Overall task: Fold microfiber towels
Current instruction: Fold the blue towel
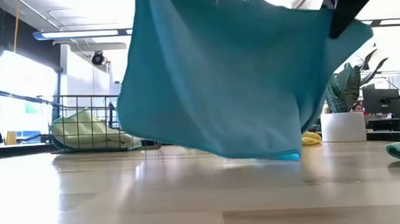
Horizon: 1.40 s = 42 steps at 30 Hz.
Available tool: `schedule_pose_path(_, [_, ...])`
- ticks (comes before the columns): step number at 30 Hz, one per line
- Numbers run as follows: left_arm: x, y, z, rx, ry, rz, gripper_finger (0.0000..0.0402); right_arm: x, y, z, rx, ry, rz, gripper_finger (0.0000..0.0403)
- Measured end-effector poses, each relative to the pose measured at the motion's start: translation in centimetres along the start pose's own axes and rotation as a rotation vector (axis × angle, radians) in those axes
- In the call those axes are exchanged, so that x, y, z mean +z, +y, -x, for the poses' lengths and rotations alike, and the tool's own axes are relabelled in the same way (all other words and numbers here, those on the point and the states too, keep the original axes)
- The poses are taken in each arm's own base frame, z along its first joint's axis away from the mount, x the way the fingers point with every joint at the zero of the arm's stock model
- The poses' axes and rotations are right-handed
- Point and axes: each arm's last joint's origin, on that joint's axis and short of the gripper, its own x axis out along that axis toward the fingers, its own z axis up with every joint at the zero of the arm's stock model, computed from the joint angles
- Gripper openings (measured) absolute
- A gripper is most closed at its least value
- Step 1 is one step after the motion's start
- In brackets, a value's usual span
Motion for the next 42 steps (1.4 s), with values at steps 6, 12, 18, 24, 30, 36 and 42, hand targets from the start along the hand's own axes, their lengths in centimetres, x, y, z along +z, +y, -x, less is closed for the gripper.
schedule_pose_path(6, [0.8, 1.0, -3.6, 0.0, 0.162, -0.043, 0.0, 0.5, -0.9, 3.2, -0.058, 0.048, 0.014, 0.0])
schedule_pose_path(12, [2.9, 2.3, -5.1, 0.006, 0.18, -0.107, 0.0, 1.4, -1.6, 4.3, -0.194, 0.113, 0.079, 0.0])
schedule_pose_path(18, [4.1, 4.8, -5.6, -0.036, 0.242, -0.19, 0.0, 2.5, -1.6, 2.7, -0.271, 0.237, 0.246, 0.0])
schedule_pose_path(24, [3.7, 5.7, -7.1, -0.041, 0.287, -0.398, 0.0, 3.3, -1.8, 1.4, -0.362, 0.292, 0.443, 0.0])
schedule_pose_path(30, [4.3, 7.6, -8.6, -0.001, 0.301, -0.437, 0.0, 3.9, -3.0, 1.3, -0.531, 0.299, 0.577, 0.0])
schedule_pose_path(36, [5.3, 10.4, -9.2, 0.016, 0.296, -0.356, 0.0, 4.4, -4.5, 1.2, -0.58, 0.308, 0.543, 0.0])
schedule_pose_path(42, [5.2, 10.2, -8.9, -0.131, 0.355, -0.165, 0.0, 4.9, -4.5, 0.7, -0.472, 0.225, 0.328, 0.0])
